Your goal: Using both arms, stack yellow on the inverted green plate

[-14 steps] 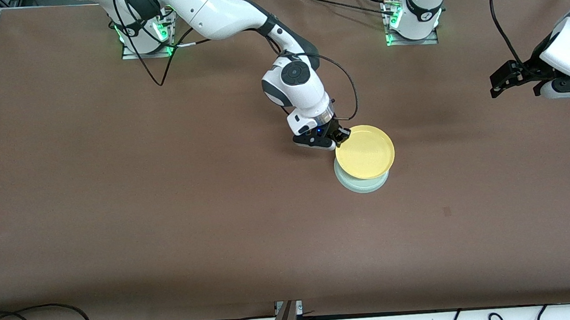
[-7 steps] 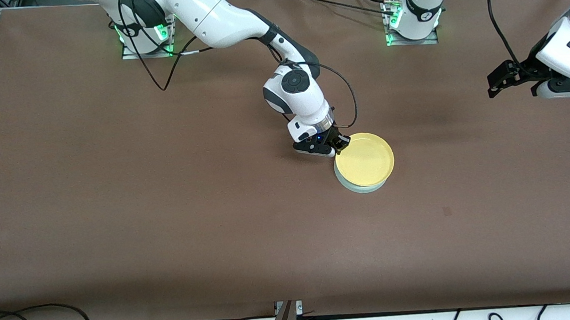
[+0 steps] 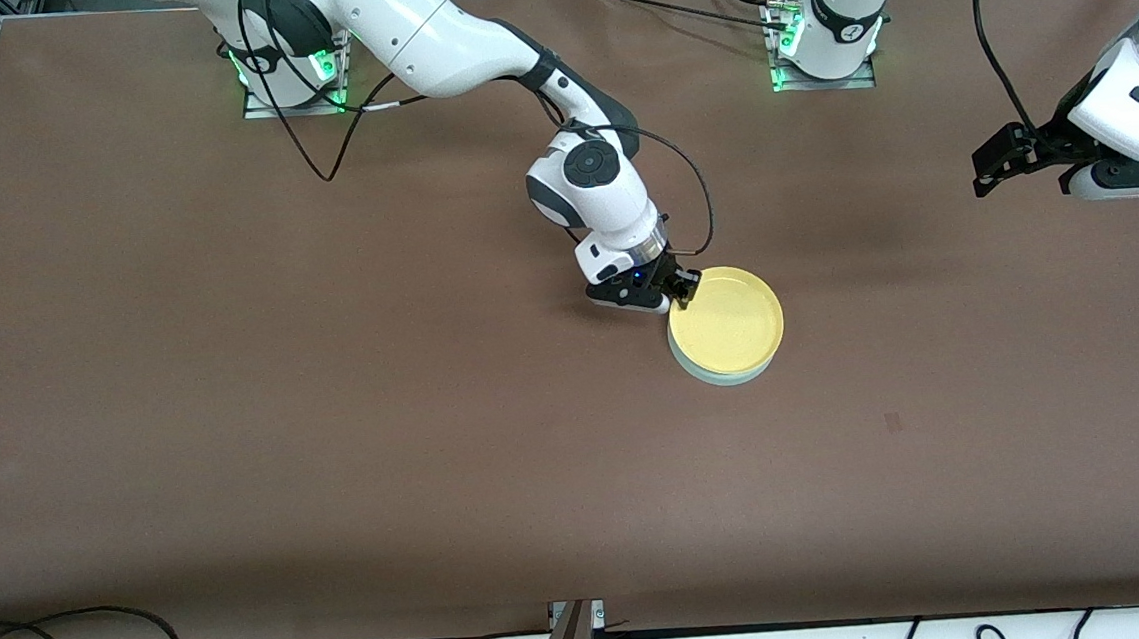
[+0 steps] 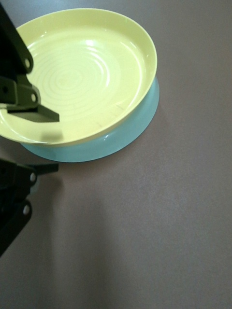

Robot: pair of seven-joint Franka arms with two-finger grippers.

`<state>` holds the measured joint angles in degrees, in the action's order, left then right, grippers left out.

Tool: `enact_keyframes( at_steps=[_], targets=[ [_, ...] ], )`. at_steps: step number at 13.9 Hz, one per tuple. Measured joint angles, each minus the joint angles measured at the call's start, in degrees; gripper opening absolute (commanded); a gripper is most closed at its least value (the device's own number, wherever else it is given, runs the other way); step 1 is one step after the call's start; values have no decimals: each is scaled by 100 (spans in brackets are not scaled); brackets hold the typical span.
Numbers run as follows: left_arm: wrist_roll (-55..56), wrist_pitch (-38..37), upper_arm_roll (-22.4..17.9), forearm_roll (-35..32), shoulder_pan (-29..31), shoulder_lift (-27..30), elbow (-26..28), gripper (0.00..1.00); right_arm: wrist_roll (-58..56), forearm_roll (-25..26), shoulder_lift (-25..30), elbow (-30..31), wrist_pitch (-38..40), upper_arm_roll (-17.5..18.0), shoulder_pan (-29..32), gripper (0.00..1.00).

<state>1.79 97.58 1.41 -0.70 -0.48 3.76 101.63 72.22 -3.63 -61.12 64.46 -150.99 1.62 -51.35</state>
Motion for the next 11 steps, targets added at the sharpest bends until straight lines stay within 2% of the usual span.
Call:
enact_keyframes(
  at_steps=[2, 4, 8, 11],
  targets=[
    [-7, -103, -3, 0, 6, 2, -35, 100, 40, -1, 7, -84, -9, -57, 11, 100],
    [-26, -567, 7, 0, 6, 18, -102, 100, 126, -1, 123, -215, 213, -145, 51, 100],
    [-47, -696, -3, 0, 13, 43, -287, 100, -251, -1, 918, -333, 1836, -212, 586, 100],
    [-63, -448, 2, 0, 15, -327, -431, 100, -1222, -108, 1761, -125, 3143, -215, 1123, 100]
  ],
)
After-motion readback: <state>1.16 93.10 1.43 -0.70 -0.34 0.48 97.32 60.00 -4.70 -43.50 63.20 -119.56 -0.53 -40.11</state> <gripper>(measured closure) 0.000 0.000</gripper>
